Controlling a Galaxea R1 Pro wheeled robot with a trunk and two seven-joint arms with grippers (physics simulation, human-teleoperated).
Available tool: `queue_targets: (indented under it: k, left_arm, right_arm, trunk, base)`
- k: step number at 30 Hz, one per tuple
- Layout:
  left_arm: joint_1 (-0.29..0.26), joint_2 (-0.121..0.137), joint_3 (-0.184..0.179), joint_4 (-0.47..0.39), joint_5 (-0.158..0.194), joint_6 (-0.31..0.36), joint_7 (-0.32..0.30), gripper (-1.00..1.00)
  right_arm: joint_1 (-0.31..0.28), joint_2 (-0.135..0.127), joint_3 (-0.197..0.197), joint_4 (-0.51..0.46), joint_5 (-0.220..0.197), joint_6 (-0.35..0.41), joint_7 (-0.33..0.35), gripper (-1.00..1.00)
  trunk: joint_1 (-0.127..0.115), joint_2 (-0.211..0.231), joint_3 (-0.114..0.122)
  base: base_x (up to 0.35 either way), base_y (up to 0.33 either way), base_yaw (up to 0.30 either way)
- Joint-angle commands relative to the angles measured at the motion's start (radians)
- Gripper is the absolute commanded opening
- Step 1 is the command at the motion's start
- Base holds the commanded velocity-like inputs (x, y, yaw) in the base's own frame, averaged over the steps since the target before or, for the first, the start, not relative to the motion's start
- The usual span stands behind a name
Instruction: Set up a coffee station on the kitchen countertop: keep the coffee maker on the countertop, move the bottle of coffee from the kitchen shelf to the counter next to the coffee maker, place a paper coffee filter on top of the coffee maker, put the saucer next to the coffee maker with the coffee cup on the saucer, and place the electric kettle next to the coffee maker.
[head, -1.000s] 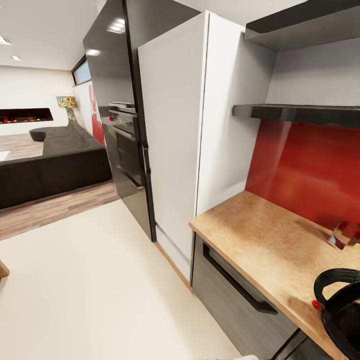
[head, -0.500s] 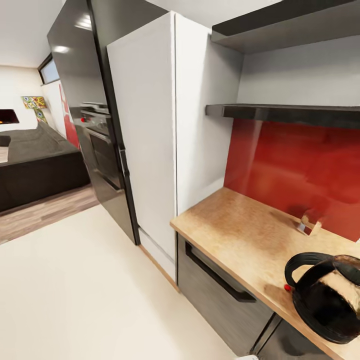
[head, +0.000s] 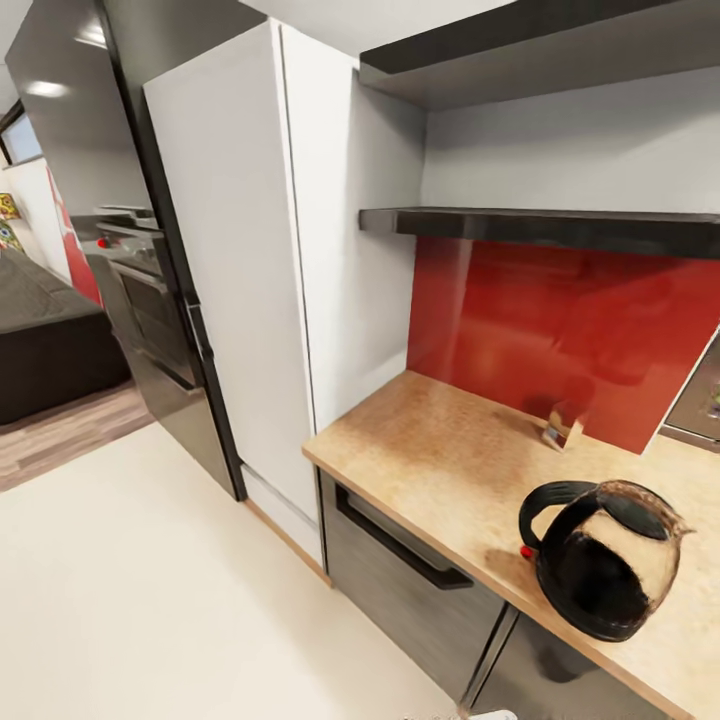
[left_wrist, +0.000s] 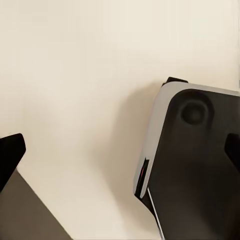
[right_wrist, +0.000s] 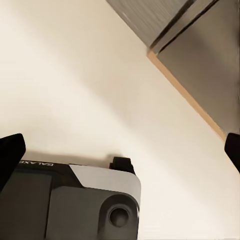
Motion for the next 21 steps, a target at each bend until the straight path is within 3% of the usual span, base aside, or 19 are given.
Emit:
queue_targets:
  k: [1,9,21]
  left_arm:
    - [0.000,0.000,0.001,-0.002,0.008,-0.001,-0.005,1.00]
    - [0.000,0.000,0.001,-0.002,0.008,-0.001,-0.005,1.00]
    - [0.000,0.000,0.001,-0.002,0.009,-0.001,-0.005,1.00]
  right_arm:
    - [-0.001,0.000,-0.001,0.002,0.009,-0.002,-0.005,1.00]
    - [-0.001,0.000,-0.001,0.002,0.009,-0.002,-0.005,1.00]
    - [-0.001,0.000,-0.001,0.002,0.009,-0.002,-0.005,1.00]
  trunk:
    - [0.001,-0.002,-0.002]
    - [0.001,-0.002,-0.002]
    - [0.001,-0.002,-0.002]
  base:
    - [0.000,0.000,-0.267]
    - [0.000,0.062,-0.268]
    - [0.000,0.279,-0.267]
